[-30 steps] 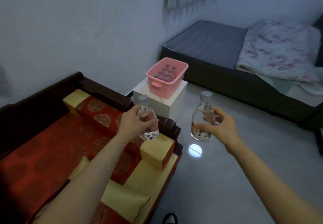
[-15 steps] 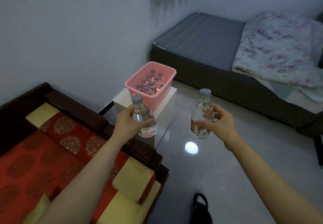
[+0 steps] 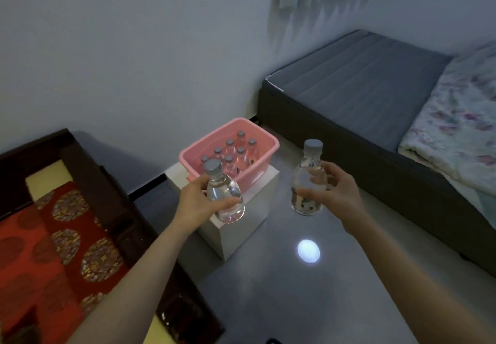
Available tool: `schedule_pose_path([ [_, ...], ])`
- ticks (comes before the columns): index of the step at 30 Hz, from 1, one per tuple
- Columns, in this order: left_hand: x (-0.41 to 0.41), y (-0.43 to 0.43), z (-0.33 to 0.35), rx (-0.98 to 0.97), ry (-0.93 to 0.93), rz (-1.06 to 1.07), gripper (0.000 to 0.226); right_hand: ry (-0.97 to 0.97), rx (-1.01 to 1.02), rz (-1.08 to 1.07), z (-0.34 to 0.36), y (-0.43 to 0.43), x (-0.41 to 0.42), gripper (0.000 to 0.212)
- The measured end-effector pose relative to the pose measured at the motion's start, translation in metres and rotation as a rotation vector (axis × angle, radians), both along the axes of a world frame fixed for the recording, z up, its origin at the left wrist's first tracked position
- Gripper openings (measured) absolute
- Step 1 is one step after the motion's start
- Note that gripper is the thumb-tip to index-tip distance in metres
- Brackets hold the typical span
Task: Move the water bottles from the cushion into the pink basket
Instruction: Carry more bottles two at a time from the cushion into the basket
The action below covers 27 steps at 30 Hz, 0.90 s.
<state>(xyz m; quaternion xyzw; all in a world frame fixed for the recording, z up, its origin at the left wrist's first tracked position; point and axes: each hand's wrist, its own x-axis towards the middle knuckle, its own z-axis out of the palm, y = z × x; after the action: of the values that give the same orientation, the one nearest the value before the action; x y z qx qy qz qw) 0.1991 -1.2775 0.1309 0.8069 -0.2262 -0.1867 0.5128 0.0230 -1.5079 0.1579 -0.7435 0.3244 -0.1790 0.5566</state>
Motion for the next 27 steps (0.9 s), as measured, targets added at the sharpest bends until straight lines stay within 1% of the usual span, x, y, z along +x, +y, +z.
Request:
schedule_pose_path([
  [4, 0.01, -0.041, -0.008, 0.008, 0.015, 0.064, 0.047, 0.034, -0.018, 0.072, -0.01, -0.052, 0.033, 0.069],
  [8, 0.034, -0.065, -0.017, 0.012, 0.009, 0.092, 0.047, 0.024, -0.032, 0.142, -0.02, -0.082, 0.073, 0.066],
  [11, 0.061, -0.085, -0.029, 0.036, -0.004, 0.112, 0.051, 0.025, -0.045, 0.202, -0.03, -0.104, 0.109, 0.065],
  [15, 0.099, -0.109, -0.049, 0.018, -0.005, 0.142, 0.056, 0.0, -0.055, 0.279, -0.043, -0.127, 0.157, 0.065],
  [19, 0.135, -0.135, -0.066, -0.021, 0.023, 0.151, 0.054, 0.064, -0.093, 0.337, -0.06, -0.155, 0.212, 0.059],
  [22, 0.156, -0.148, -0.08, -0.039, 0.065, 0.122, 0.059, 0.103, -0.116, 0.353, -0.078, -0.168, 0.244, 0.057],
  [25, 0.169, -0.162, -0.099, -0.048, 0.128, 0.114, 0.064, 0.159, -0.13, 0.363, -0.101, -0.176, 0.268, 0.059],
  [27, 0.173, -0.17, -0.112, -0.05, 0.153, 0.134, 0.058, 0.212, -0.158, 0.391, -0.114, -0.179, 0.283, 0.062],
])
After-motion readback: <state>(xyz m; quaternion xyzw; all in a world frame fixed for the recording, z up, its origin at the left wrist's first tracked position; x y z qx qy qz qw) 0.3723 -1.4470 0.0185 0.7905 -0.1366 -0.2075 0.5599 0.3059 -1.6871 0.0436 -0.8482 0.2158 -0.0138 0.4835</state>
